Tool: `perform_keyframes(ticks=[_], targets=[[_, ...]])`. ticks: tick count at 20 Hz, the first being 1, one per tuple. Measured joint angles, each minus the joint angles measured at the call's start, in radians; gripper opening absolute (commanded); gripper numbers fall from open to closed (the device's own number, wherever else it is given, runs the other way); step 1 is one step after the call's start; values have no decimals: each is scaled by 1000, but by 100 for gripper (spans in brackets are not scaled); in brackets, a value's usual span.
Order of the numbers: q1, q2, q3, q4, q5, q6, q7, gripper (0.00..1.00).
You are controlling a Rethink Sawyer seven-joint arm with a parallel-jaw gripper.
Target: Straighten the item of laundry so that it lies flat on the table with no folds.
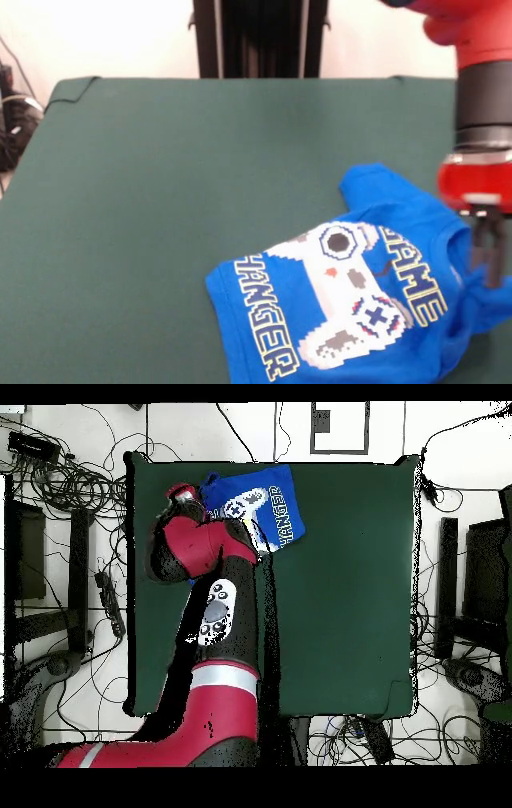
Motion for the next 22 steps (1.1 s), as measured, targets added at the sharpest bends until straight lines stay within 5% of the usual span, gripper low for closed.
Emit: perform_keyframes(ticks=[8, 22], targets=[[2, 8, 3, 1, -26, 248, 0, 100], [-13, -104, 73, 11, -26, 326, 0, 100]])
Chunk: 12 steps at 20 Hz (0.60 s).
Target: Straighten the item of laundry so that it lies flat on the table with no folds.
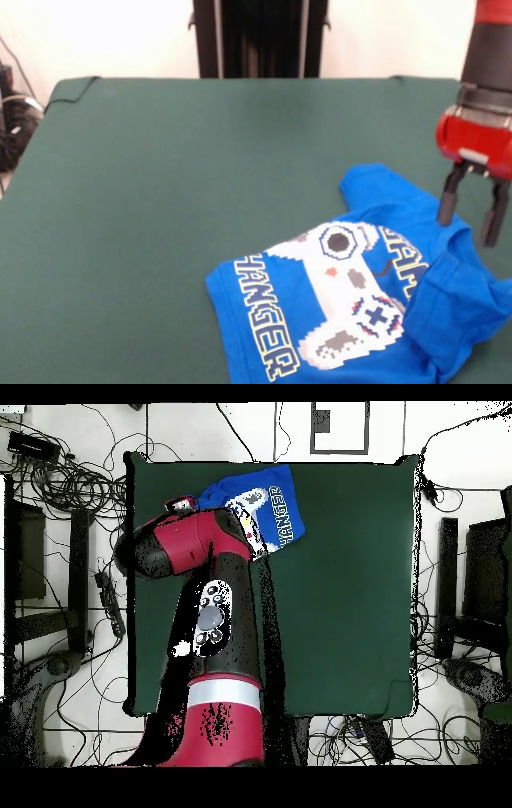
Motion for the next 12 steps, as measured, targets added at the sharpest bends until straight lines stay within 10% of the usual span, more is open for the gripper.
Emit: perform_keyframes(ticks=[12], targets=[[10, -86, -17, -1, -6, 223, 0, 100]])
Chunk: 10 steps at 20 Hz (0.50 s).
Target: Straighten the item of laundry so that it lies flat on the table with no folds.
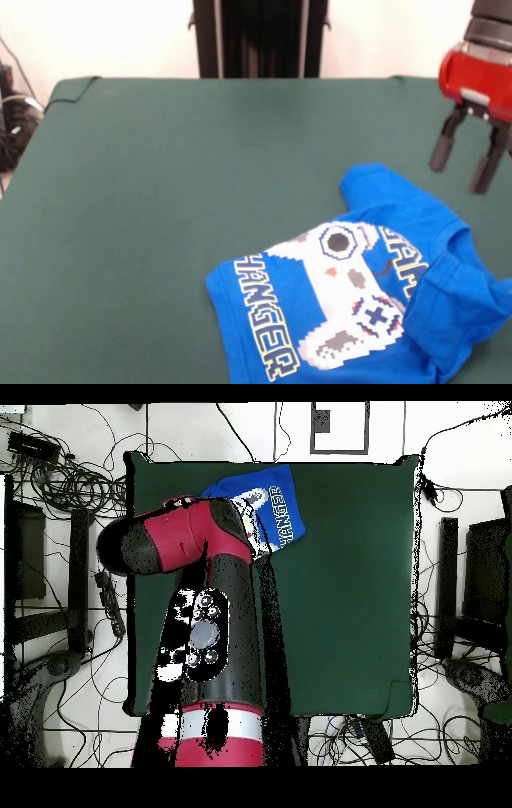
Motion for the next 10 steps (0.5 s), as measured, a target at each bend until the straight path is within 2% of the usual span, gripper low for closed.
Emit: perform_keyframes(ticks=[4, 10], targets=[[24, 3, -23, -1, -35, 59, 0, 100], [48, 31, -42, -1, -81, 66, 0, 100]])
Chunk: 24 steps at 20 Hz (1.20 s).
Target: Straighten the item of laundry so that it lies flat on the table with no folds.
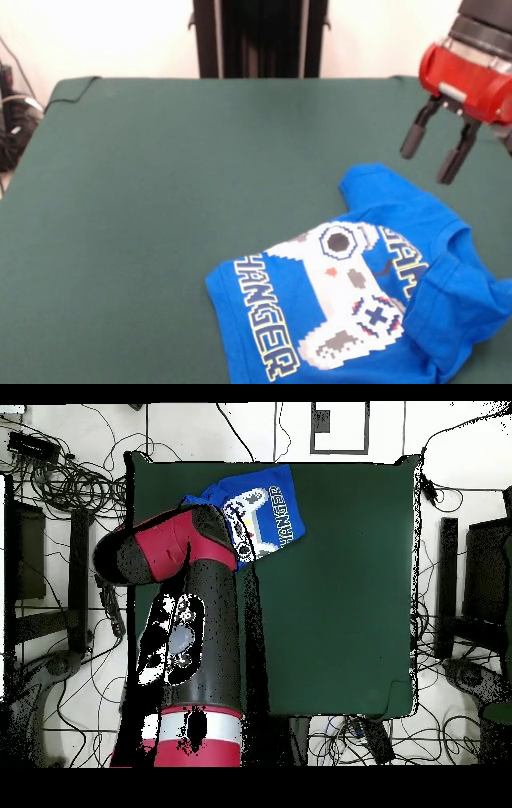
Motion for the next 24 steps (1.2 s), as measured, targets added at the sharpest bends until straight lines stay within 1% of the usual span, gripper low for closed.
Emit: perform_keyframes(ticks=[9, 10, 15, 16, 19, 24], targets=[[9, 100, -28, -4, -33, -41, 0, 100], [12, 132, -35, -7, -33, -53, 0, 100], [22, 203, -52, -18, -33, -66, 0, 100], [29, 240, -59, -22, -33, -77, 0, 100], [36, 278, -66, -23, -34, -104, 0, 100], [38, 269, -80, -24, -33, -162, 0, 100]])
